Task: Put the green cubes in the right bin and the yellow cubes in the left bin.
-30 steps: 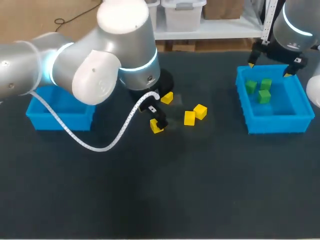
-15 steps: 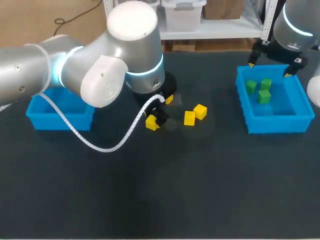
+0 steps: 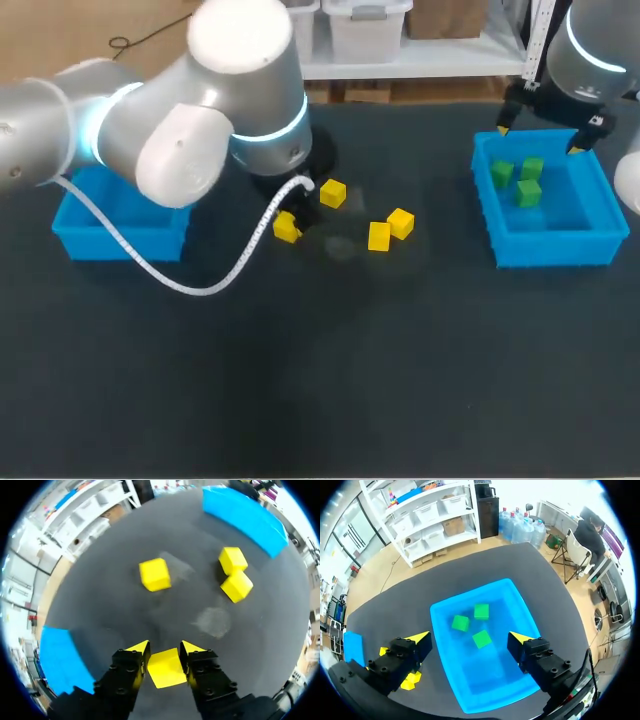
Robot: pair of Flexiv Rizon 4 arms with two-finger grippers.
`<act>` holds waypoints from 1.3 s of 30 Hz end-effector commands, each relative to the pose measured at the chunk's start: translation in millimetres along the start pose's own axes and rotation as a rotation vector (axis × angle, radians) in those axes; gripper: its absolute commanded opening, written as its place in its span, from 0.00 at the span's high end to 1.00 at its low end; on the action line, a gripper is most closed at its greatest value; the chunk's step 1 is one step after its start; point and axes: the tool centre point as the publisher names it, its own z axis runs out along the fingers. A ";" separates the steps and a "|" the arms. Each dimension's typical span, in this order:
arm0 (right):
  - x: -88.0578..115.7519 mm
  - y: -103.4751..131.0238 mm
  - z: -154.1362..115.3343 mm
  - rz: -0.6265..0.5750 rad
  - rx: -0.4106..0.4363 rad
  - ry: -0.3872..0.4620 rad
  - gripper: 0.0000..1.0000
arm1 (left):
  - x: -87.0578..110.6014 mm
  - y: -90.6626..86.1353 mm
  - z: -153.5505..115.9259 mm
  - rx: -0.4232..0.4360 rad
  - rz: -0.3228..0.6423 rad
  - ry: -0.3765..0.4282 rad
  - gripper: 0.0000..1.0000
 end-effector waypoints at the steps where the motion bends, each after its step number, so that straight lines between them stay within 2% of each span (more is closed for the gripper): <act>1: 2.2 -1.3 -0.9 0.002 -0.001 -0.008 0.00 | 17.2 30.3 -30.7 -0.053 -0.083 -0.081 1.00; 7: 2.2 -1.3 -0.9 0.002 -0.001 -0.008 0.00 | 34.0 95.1 -72.5 -0.159 -0.279 -0.188 1.00; 10: 2.2 -1.3 -0.9 0.002 -0.001 -0.008 0.00 | 43.5 118.6 -90.3 -0.196 -0.358 -0.232 1.00; 14: 2.2 -1.3 -0.9 0.002 -0.001 -0.008 0.00 | 57.5 140.0 -101.6 -0.242 -0.435 -0.253 1.00; 17: 2.2 -1.3 -0.9 0.002 -0.001 -0.008 0.00 | 70.1 152.8 -98.9 -0.315 -0.471 -0.228 1.00; 19: 2.2 -1.3 -0.9 0.002 -0.001 -0.008 0.00 | 78.1 158.3 -95.1 -0.417 -0.455 -0.189 1.00; 21: 2.2 -1.3 -0.9 0.002 -0.001 -0.008 0.00 | 83.3 161.7 -92.1 -0.483 -0.451 -0.159 1.00; 22: 2.2 -1.3 -0.9 0.002 -0.001 -0.008 0.00 | 85.8 164.3 -91.2 -0.561 -0.441 -0.134 1.00; 23: 2.2 -1.3 -0.9 0.002 -0.001 -0.008 0.00 | 86.6 165.0 -91.2 -0.614 -0.432 -0.125 0.94; 24: 2.2 -1.3 -0.9 0.002 -0.001 -0.008 0.00 | 86.7 165.3 -91.5 -0.638 -0.425 -0.127 0.02; 27: 2.2 -1.3 -0.9 0.002 -0.001 -0.008 0.00 | 84.6 163.7 -93.3 -0.673 -0.409 -0.137 0.00; 31: 2.2 -1.3 -0.9 0.002 -0.001 -0.008 0.00 | 74.4 156.1 -94.8 -0.633 -0.397 -0.162 0.00; 33: 2.2 -1.3 -0.9 0.002 -0.001 -0.008 0.00 | 67.0 149.4 -95.0 -0.579 -0.396 -0.181 0.00; 39: 2.2 -1.3 -0.9 0.002 -0.001 -0.008 0.00 | 31.4 120.9 -93.7 -0.313 -0.378 -0.253 0.00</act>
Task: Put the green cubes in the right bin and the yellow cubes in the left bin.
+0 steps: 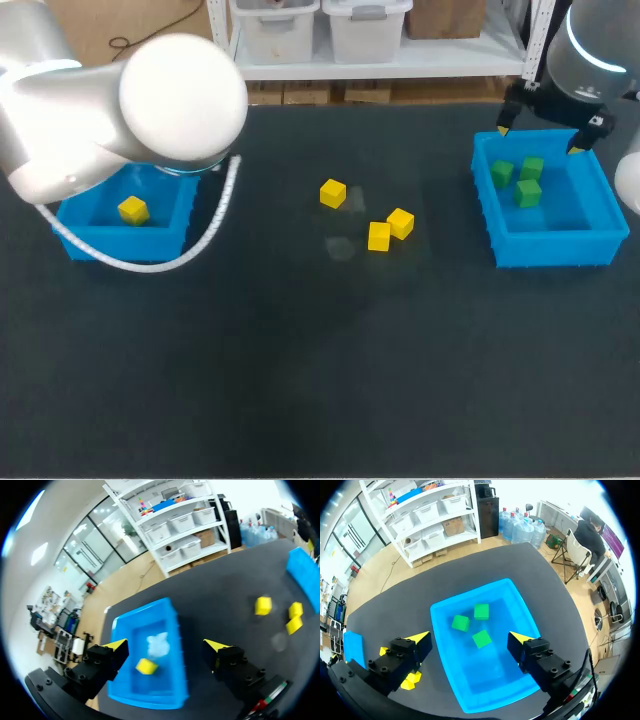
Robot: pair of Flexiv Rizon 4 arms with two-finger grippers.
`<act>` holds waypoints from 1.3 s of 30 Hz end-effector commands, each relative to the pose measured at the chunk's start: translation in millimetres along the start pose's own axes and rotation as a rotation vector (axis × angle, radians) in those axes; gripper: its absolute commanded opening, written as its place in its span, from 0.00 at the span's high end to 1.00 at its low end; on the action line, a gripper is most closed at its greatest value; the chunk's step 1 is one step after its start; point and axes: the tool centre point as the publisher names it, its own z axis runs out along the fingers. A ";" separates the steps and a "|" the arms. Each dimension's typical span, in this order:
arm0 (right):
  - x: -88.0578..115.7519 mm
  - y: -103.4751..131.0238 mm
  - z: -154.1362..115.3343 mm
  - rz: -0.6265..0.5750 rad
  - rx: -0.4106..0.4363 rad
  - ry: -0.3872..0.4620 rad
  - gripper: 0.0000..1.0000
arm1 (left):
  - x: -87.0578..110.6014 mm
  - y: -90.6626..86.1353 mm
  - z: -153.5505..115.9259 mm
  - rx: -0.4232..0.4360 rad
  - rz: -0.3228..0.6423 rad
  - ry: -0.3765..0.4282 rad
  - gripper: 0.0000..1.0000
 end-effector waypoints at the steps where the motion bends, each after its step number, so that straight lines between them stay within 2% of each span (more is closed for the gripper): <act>1: 2.1 -1.2 -0.7 0.002 -0.001 -0.007 0.00 | -15.7 -15.3 2.6 0.222 -0.002 0.009 0.00; 5: 2.1 -1.2 -0.7 0.002 -0.001 -0.007 0.00 | -29.1 -47.7 1.6 0.332 0.047 0.007 0.00; 10: 2.1 -1.2 -0.7 0.002 -0.001 -0.007 0.00 | -38.1 -95.7 4.0 0.399 0.173 0.019 0.00; 15: 2.1 -1.2 -0.7 0.002 -0.001 -0.007 0.00 | -45.8 -133.5 9.1 0.465 0.234 0.049 0.00; 18: 2.1 -1.2 -0.7 0.002 -0.001 -0.007 0.00 | -52.0 -145.9 16.2 0.488 0.226 0.071 0.00; 26: 2.1 -1.2 -0.7 0.002 -0.001 -0.007 0.00 | -66.8 -162.4 41.5 0.471 0.186 0.110 0.00; 39: 2.1 -1.2 -0.7 0.002 -0.001 -0.007 0.00 | -53.9 -192.1 61.5 0.458 0.224 0.181 0.00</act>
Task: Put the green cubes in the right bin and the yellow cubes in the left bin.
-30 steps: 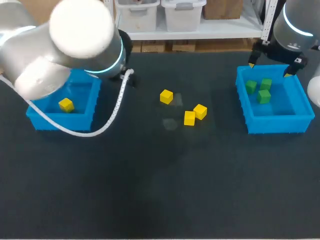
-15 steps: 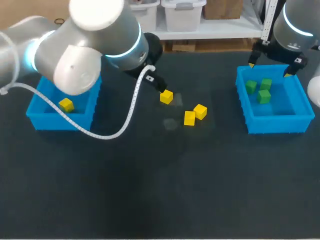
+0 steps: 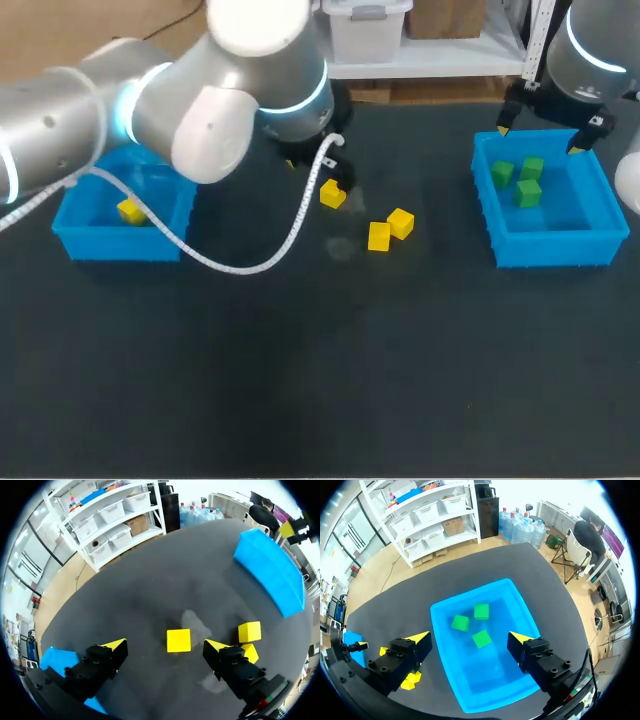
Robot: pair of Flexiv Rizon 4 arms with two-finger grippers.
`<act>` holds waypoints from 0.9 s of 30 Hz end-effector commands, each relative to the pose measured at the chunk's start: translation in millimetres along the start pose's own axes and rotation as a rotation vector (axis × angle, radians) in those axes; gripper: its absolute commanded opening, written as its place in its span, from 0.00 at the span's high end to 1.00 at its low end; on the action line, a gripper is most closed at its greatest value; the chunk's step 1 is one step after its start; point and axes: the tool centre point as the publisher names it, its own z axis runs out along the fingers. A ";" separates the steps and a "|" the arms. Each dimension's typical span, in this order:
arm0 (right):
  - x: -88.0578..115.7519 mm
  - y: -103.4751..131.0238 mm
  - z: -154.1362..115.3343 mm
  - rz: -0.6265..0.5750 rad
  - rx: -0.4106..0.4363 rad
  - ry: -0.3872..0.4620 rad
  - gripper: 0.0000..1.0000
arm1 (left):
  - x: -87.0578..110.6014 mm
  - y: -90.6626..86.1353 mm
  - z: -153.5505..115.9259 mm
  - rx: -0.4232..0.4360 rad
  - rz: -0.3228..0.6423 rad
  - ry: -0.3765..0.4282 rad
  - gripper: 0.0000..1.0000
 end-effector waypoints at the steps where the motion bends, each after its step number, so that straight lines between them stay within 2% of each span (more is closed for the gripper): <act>1: 2.0 -1.2 -0.7 0.002 -0.001 -0.007 0.00 | -6.5 -2.5 11.1 -0.002 0.001 0.033 0.00; 14: 2.0 -1.2 -0.7 0.002 -0.001 -0.007 0.00 | 0.8 -6.5 36.2 -0.040 -0.002 0.072 0.00; 15: 2.0 -1.2 -0.7 0.002 -0.001 -0.007 0.00 | 1.1 -6.8 37.4 -0.045 -0.013 0.067 0.57; 16: 2.0 -1.2 -0.7 0.002 -0.001 -0.007 0.00 | 1.3 -6.8 38.7 -0.049 -0.025 0.060 0.90; 17: 2.0 -1.2 -0.7 0.002 -0.001 -0.007 0.00 | 1.5 -7.1 39.7 -0.049 -0.022 0.059 1.00; 27: 2.0 -1.2 -0.7 0.002 -0.001 -0.007 0.00 | 8.0 -12.3 39.7 -0.032 -0.052 0.044 1.00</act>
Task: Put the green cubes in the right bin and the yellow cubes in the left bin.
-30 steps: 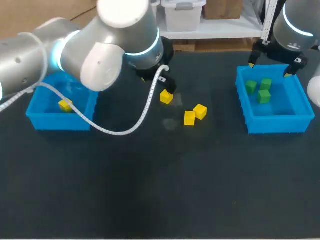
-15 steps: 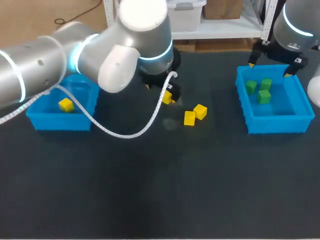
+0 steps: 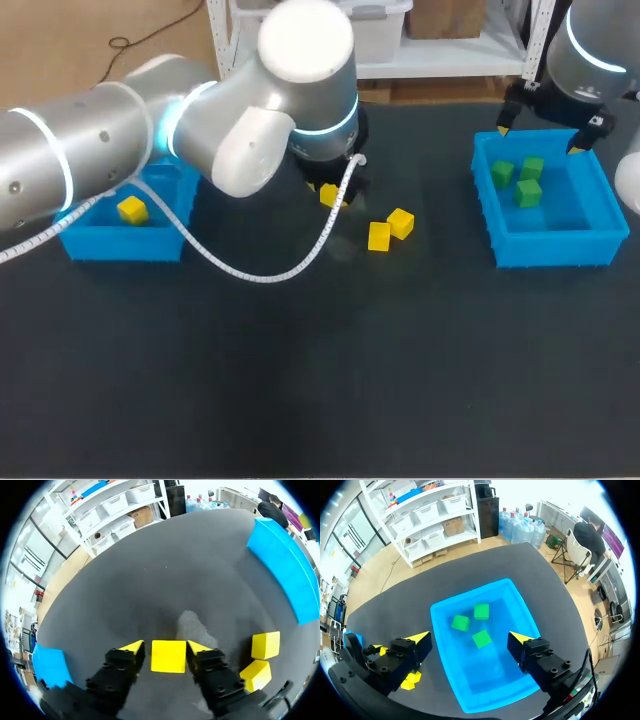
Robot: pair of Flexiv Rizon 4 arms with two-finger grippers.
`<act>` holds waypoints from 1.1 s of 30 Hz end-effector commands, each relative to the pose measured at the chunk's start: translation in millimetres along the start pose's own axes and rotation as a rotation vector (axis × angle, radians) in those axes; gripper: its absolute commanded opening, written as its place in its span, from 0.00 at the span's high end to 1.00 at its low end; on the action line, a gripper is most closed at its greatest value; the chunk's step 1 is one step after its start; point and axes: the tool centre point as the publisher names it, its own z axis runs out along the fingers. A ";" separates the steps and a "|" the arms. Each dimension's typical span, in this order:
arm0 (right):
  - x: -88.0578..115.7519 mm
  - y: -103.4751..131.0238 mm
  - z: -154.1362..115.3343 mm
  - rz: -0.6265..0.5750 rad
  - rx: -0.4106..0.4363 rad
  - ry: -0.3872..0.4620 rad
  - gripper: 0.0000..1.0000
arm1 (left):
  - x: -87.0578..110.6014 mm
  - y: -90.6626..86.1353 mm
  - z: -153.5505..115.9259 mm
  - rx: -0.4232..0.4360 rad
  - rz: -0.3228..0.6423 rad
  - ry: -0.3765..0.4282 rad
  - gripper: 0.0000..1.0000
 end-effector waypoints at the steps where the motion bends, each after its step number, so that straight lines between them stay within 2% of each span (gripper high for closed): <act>1: 2.0 -1.2 -0.7 0.002 -0.001 -0.007 0.00 | 6.4 2.0 -3.3 0.013 -0.012 -0.004 1.00; 5: 2.0 -1.2 -0.7 0.002 -0.001 -0.007 0.00 | 8.9 7.1 -20.8 0.020 -0.009 -0.049 1.00; 9: 2.0 -1.2 -0.7 0.002 -0.001 -0.007 0.00 | 11.2 27.2 -57.2 -0.011 -0.007 -0.146 1.00; 13: 2.0 -1.2 -0.7 0.002 -0.001 -0.007 0.00 | 18.8 60.4 -96.2 -0.077 -0.035 -0.231 1.00; 18: 2.0 -1.2 -0.7 0.002 -0.001 -0.007 0.00 | 39.1 114.3 -135.3 -0.151 -0.123 -0.289 1.00; 23: 2.0 -1.2 -0.7 0.002 -0.001 -0.007 0.00 | 67.2 164.4 -159.9 -0.233 -0.224 -0.293 1.00; 26: 2.0 -1.2 -0.7 0.002 -0.001 -0.007 0.00 | 87.7 189.7 -163.8 -0.274 -0.290 -0.270 1.00; 29: 2.0 -1.2 -0.7 0.002 -0.001 -0.007 0.00 | 107.8 208.2 -160.7 -0.314 -0.341 -0.237 1.00; 31: 2.0 -1.2 -0.7 0.002 -0.001 -0.007 0.00 | 118.9 216.7 -155.4 -0.369 -0.345 -0.202 1.00; 33: 2.0 -1.2 -0.7 0.002 -0.001 -0.007 0.00 | 127.5 223.0 -148.7 -0.380 -0.356 -0.167 1.00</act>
